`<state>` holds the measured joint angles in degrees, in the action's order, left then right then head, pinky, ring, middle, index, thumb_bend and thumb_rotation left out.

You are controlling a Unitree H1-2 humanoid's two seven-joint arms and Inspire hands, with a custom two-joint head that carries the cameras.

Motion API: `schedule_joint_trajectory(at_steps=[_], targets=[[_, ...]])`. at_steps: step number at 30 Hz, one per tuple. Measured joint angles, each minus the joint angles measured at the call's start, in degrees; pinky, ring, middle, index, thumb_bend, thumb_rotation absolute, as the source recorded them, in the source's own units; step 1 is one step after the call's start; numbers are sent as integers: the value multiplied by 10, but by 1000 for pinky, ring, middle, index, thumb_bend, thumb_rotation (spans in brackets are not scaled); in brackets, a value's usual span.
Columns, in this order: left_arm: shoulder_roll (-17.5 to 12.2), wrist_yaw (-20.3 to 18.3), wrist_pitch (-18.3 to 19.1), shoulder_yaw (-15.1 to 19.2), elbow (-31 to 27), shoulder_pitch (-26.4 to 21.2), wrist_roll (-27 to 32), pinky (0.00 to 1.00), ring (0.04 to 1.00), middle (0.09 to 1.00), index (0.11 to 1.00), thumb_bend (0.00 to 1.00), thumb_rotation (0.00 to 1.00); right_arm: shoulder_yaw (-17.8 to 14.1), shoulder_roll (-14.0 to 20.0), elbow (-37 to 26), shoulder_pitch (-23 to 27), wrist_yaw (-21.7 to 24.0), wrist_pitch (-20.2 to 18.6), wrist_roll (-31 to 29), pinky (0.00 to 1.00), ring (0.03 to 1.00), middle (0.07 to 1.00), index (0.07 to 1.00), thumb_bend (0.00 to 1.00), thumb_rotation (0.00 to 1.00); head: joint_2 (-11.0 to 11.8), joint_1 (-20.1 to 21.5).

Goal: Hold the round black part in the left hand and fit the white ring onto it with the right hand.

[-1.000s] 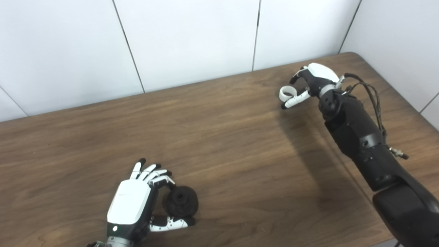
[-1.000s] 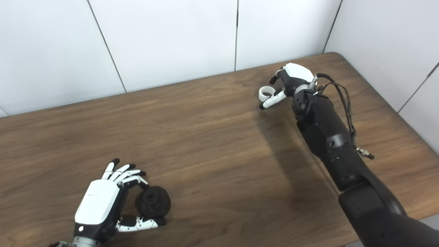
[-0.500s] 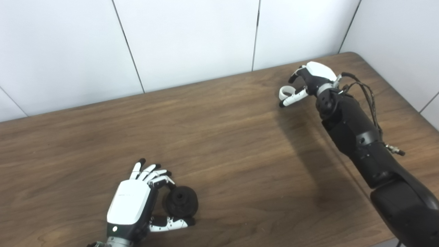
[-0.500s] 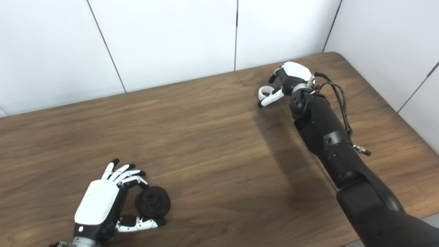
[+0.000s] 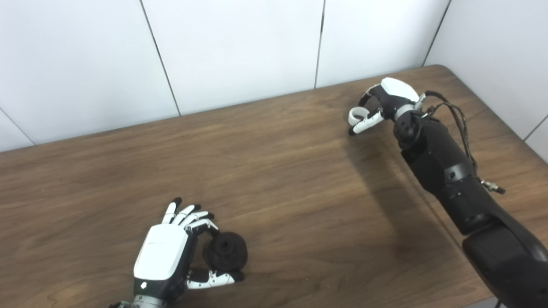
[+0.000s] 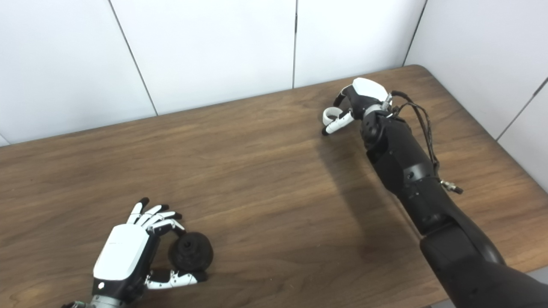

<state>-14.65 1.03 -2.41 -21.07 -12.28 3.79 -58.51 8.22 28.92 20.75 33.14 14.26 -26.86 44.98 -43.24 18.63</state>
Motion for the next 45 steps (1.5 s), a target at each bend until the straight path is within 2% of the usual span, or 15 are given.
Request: schedule_joint_trajectory(at_steps=[27,28,30,35,37,39,45], targets=[[1,-1,2,0,-1,1,0,1000,872,765,484,525,55,-2,1,1,0,0,0,-8,1000,982,897,574,843,259,-4,3],[1,-2,2,0,-1,1,0,1000,872,766,484,525,55,-2,1,1,0,0,0,-9,1000,974,886,524,655,197,-4,2],[1,-2,2,0,-1,1,0,1000,873,767,484,525,56,-3,1,1,0,-4,0,-14,1000,971,872,498,559,164,-4,2],[1,-3,2,-1,-2,1,0,1000,878,768,484,525,56,-12,-1,1,-3,-36,3,-38,999,964,834,485,525,133,-4,1],[1,-3,2,-1,-2,1,0,1000,877,768,484,525,55,-12,-2,0,-8,-48,2,-45,963,959,842,484,524,130,-4,2],[1,-3,3,-1,-2,1,0,1000,878,768,484,525,55,-13,-2,-3,-11,-52,2,-47,930,947,835,484,524,130,-4,2],[2,-3,3,-1,-2,1,0,1000,876,766,484,525,56,-13,-1,-7,-14,-52,1,-51,952,934,822,484,523,130,-4,1]])
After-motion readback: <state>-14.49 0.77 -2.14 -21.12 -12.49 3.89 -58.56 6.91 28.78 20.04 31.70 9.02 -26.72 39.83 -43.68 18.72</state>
